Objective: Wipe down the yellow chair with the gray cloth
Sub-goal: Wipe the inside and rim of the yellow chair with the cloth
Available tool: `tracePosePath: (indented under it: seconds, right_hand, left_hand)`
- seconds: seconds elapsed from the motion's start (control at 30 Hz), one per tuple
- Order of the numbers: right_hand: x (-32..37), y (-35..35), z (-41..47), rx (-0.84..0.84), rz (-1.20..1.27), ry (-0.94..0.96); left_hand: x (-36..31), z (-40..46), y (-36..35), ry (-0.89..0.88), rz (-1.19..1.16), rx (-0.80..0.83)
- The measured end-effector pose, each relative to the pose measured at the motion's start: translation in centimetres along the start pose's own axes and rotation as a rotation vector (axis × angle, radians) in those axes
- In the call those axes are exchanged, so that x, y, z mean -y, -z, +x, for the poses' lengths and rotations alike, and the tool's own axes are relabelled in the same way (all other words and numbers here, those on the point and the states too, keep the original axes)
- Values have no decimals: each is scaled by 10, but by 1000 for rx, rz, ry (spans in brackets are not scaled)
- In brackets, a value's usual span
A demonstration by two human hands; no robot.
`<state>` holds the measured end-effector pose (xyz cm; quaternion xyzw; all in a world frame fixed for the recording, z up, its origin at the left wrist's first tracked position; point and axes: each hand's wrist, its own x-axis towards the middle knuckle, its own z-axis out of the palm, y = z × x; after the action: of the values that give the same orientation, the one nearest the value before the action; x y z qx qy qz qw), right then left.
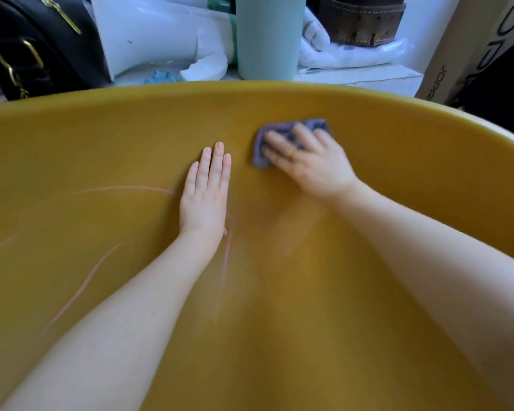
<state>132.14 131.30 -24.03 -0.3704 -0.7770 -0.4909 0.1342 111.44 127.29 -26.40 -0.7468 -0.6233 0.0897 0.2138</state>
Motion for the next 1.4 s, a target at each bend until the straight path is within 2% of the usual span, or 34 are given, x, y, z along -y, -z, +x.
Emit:
tracePosePath:
  seconds: [0.1, 0.17, 0.33, 0.43, 0.53, 0.67, 0.77, 1.07, 1.2, 1.33, 1.4]
  right_hand:
    - [-1, -8, 0, -68, -35, -322]
    - [23, -10, -2, -72, 84, -422]
    - [96, 4, -58, 95, 385, -274]
    - [120, 18, -87, 191, 393, -202]
    - [78, 20, -80, 189, 253, -157]
    - [-1, 26, -59, 102, 54, -432]
    - [0, 22, -59, 91, 96, -507]
    - [108, 30, -111, 305, 369, -351]
    - [73, 26, -104, 271, 251, -197]
    - [8, 23, -79, 128, 65, -423]
    - [3, 21, -71, 105, 23, -520]
  left_hand:
    - [-1, 1, -2, 11, 19, -3]
    - [-1, 1, -2, 10, 9, 0]
    - [-1, -2, -2, 11, -26, 6]
    - [-4, -5, 4, 40, -39, 16]
    - [-16, -7, 11, 21, -99, -10]
    - [-43, -12, 12, -136, -136, 4]
    - [-56, -14, 2, -167, -87, 43]
    - [-61, -12, -9, -136, -76, 44]
    - [-61, -13, -10, -135, -76, 52]
    - [-60, -11, -14, -144, -64, 44]
    - [-59, -10, -16, -157, -58, 40]
